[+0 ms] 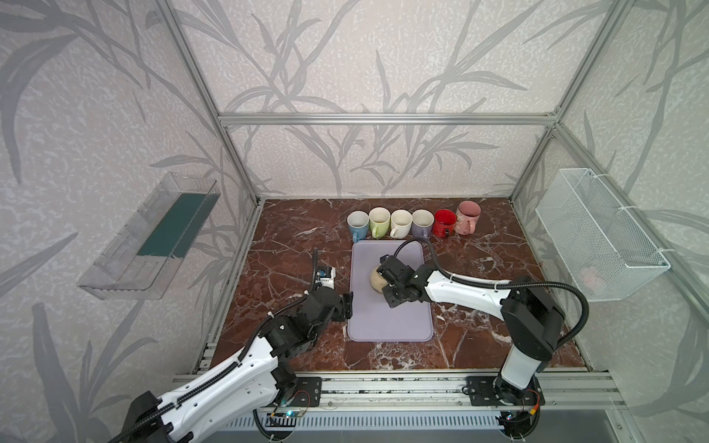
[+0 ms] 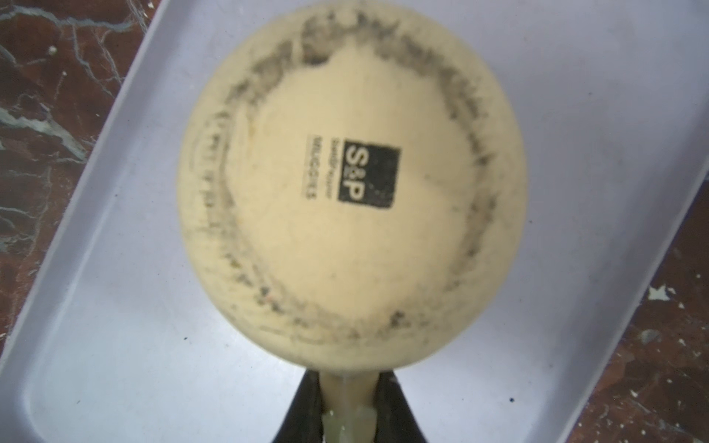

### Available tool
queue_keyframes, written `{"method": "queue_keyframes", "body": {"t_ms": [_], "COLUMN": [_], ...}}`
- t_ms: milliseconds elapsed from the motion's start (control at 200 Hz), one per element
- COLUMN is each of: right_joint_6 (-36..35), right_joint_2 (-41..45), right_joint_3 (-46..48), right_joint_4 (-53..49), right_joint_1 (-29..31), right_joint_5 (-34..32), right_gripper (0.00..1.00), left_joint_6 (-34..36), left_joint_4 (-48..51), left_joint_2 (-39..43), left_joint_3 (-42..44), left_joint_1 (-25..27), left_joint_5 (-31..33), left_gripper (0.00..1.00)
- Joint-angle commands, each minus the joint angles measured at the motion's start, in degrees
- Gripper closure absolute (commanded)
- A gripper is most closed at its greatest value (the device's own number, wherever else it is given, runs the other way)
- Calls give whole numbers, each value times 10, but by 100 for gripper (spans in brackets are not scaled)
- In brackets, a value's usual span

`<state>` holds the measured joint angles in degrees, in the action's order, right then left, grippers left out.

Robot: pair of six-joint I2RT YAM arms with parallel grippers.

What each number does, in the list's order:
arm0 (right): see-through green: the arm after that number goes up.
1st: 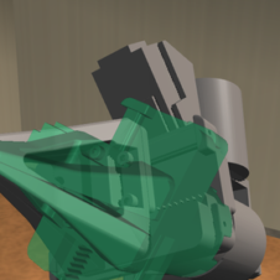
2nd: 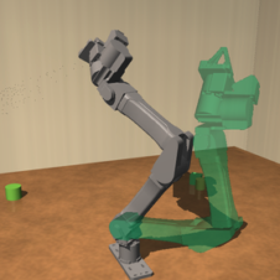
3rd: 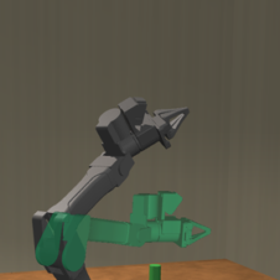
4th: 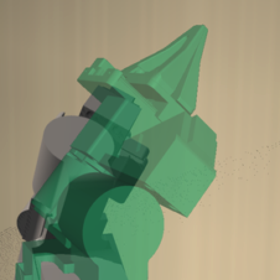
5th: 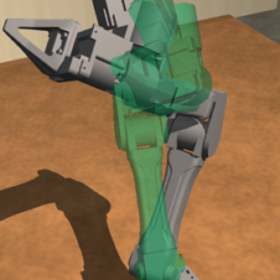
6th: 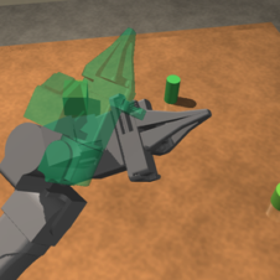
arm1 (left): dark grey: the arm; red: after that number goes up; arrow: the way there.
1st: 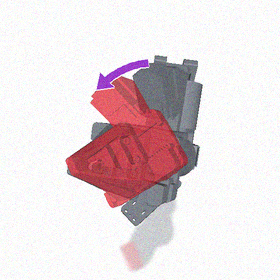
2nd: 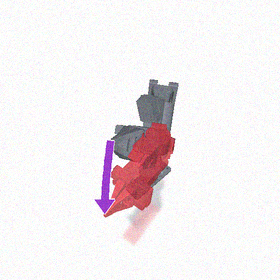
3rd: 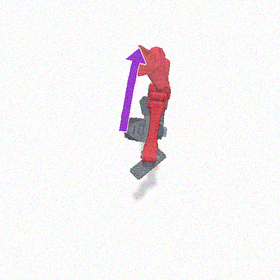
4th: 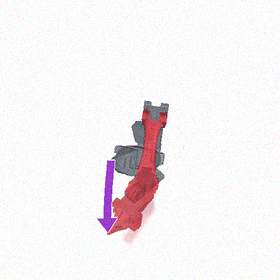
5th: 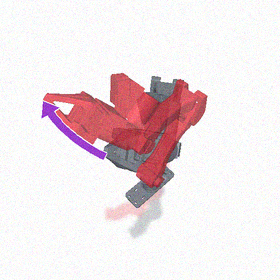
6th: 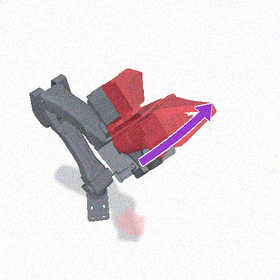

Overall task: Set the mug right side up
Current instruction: 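Lower the right gripper and close it on the cream mug's handle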

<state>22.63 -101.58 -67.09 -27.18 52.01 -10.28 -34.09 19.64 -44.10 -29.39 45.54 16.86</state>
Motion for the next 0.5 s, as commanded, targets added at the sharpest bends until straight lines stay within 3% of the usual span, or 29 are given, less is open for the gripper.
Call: {"method": "queue_keyframes", "body": {"t_ms": [0, 120, 370, 495], "right_joint_6": [-4, -4, -9, -10], "right_joint_2": [-18, -19, -23, -22], "right_joint_3": [-14, -16, -21, -22], "right_joint_4": [-18, -18, -17, -16], "right_joint_1": [-2, -8, -9, -9], "right_joint_5": [-7, 0, 1, 2], "right_gripper": [82, 73, 74, 79], "left_joint_6": [-7, -7, -7, -8], "left_joint_4": [-10, -10, -8, -5], "left_joint_2": [-3, -9, -6, -2], "left_joint_3": [-2, -6, -7, -6], "left_joint_1": [-4, -5, -6, -7], "left_joint_5": [3, -1, 0, 2], "left_gripper": [23, 23, 23, 23]}}
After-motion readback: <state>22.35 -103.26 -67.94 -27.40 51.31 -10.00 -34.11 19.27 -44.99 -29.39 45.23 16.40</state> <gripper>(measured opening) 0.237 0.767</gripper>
